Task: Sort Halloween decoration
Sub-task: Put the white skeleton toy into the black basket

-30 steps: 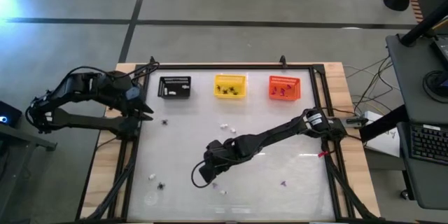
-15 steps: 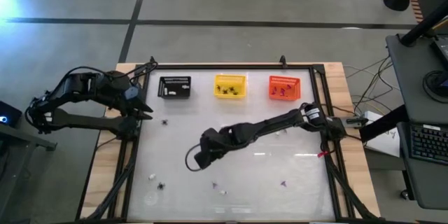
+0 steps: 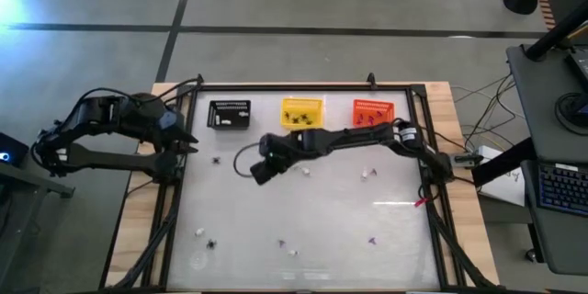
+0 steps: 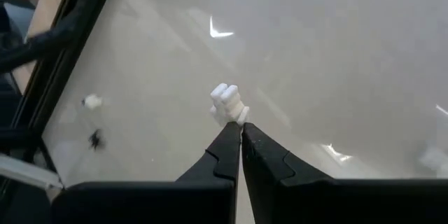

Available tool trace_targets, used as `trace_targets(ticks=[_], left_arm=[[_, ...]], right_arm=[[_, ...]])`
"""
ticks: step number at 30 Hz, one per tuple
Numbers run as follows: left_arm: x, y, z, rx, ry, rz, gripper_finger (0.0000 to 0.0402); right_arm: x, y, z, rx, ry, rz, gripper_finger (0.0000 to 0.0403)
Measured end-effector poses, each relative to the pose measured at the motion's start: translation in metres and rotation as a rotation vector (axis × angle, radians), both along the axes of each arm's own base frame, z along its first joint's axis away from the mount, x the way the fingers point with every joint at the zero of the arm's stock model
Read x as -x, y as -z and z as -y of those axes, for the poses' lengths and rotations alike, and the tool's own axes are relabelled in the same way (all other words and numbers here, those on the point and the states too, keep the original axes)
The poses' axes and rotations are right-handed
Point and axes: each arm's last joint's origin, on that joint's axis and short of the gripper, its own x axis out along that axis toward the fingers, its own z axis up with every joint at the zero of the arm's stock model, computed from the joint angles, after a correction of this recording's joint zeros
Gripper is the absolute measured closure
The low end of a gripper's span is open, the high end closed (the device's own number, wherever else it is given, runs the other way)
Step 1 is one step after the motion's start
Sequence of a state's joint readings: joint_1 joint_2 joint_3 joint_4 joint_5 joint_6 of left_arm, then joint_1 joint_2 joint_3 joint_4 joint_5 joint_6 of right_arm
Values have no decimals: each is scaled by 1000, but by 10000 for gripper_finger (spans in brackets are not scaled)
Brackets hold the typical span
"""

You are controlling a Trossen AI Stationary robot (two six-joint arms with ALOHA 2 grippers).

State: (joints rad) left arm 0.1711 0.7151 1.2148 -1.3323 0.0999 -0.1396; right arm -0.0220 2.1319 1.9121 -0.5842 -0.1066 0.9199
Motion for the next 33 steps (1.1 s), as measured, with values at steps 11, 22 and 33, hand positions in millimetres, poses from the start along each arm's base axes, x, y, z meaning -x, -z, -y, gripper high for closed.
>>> trace_targets(ticks=[11, 22, 33], left_arm=[[9, -1, -1, -42, -76, 23, 283], [10, -2, -4, -109, -178, 27, 283], [10, -3, -6, -113, -253, 33, 283]], right_arm=[[-4, -9, 65, 28, 35, 140, 394], [-8, -5, 120, 45, 87, 284, 394], [-10, 0, 157, 88, 145, 399, 394]])
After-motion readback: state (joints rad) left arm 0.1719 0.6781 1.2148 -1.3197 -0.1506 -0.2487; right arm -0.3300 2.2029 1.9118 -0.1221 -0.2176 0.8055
